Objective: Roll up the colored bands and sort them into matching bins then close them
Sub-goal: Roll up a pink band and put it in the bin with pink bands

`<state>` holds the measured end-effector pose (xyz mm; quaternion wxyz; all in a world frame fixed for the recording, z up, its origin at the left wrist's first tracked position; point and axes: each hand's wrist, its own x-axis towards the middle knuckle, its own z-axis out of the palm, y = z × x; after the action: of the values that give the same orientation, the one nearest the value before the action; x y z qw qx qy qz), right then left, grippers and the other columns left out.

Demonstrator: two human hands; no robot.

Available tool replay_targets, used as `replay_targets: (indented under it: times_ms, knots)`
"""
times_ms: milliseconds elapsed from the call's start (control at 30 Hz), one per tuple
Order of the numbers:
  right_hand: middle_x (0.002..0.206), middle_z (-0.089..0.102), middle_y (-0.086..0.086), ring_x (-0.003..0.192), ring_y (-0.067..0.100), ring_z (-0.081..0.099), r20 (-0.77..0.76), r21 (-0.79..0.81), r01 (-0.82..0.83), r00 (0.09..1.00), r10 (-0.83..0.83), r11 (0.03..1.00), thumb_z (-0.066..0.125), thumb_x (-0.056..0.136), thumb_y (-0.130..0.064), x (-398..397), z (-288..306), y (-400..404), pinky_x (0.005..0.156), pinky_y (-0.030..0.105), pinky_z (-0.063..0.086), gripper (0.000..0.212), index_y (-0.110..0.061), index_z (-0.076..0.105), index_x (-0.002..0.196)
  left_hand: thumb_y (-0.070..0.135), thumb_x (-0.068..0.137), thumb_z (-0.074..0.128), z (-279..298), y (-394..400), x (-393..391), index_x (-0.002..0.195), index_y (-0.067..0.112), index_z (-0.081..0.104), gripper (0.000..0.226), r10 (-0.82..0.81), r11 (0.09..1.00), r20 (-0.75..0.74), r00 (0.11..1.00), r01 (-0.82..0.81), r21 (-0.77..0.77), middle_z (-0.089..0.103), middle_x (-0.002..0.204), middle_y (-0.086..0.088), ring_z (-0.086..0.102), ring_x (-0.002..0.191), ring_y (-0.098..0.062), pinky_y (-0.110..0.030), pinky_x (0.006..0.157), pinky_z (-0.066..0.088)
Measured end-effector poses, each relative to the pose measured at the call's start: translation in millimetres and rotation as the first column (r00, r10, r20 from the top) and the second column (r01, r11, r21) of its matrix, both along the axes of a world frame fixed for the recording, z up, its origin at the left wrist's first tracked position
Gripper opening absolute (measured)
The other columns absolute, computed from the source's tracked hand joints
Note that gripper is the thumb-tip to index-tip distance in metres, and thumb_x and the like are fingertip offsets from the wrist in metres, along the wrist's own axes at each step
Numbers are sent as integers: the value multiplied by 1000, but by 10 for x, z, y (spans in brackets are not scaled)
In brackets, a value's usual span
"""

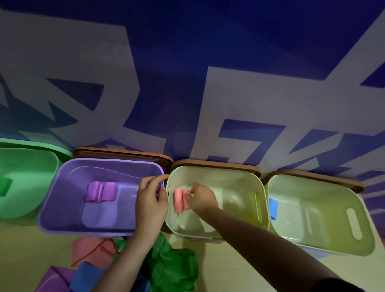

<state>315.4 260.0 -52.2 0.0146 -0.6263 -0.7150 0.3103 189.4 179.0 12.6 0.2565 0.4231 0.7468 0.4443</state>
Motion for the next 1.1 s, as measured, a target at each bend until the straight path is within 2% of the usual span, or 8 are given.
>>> replay_targets:
  times_ms: [333, 500, 600, 700, 767, 867, 967, 1100]
  knots:
    - [101, 63, 6, 96, 24, 56, 78, -81, 10, 997, -3, 997, 44, 95, -46, 88, 70, 37, 81, 29, 41, 42, -9, 61, 108, -1, 90, 52, 7, -9, -7, 112, 22, 66, 35, 7, 1000, 22, 1000, -8, 27, 48, 105, 6, 54, 76, -7, -6, 68, 39]
    - [99, 67, 7, 94, 25, 61, 101, -152, 40, 995, -25, 987, 40, 94, -53, 170, 192, 77, 80, 31, 46, 49, -11, 64, 101, 4, 91, 52, 19, -17, 2, 115, 19, 66, 32, -24, 1000, -72, 997, 25, 4, 47, 107, 6, 56, 86, -17, -24, 73, 43]
    - [82, 69, 8, 79, 23, 66, -17, -215, 91, 995, -97, 972, 43, 93, -52, 266, 363, 44, 77, 34, 55, 48, -10, 65, 84, 7, 91, 52, 61, -10, -6, 116, 21, 65, 31, -50, 998, -123, 991, 44, -54, 50, 113, 2, 57, 91, -20, -26, 73, 41]
    - [85, 71, 13, 77, 25, 68, -212, -245, 125, 961, -179, 961, 48, 94, -41, 441, 600, -123, 73, 34, 54, 41, -5, 67, 87, 8, 90, 53, 181, -13, -21, 117, 19, 64, 32, -96, 989, -163, 982, 77, -123, 53, 116, -7, 58, 97, -26, -33, 79, 47]
    - [83, 71, 13, 72, 23, 68, -336, -194, 154, 918, -213, 969, 51, 93, -33, 559, 771, -292, 68, 32, 51, 35, -3, 67, 88, 9, 89, 54, 286, -55, -22, 119, 17, 64, 33, -131, 985, -191, 973, 106, -137, 54, 115, -11, 58, 101, -29, -38, 85, 49]
    - [77, 67, 3, 59, 7, 61, -531, -130, 251, 800, -281, 959, 54, 94, -24, 692, 1053, -600, 59, 23, 46, 23, -6, 67, 94, 8, 88, 55, 431, -201, -15, 118, 15, 64, 33, -155, 985, -201, 967, 134, -112, 55, 111, -12, 59, 100, -31, -41, 87, 50]
    - [72, 66, -2, 56, 3, 58, -681, -115, 296, 671, -293, 948, 54, 94, -20, 826, 1309, -974, 55, 18, 43, 18, -8, 67, 95, 7, 89, 56, 570, -461, 37, 115, 13, 65, 29, -184, 982, -217, 959, 169, -87, 56, 109, -12, 61, 95, -27, -34, 84, 48]
    - [71, 64, 1, 56, 6, 57, -740, -106, 225, 632, -228, 969, 54, 94, -14, 930, 1392, -1493, 52, 15, 42, 17, -5, 68, 91, 0, 89, 55, 687, -998, 153, 111, 10, 66, 27, -246, 969, -228, 942, 243, -45, 54, 102, -6, 58, 87, -18, -13, 73, 38]
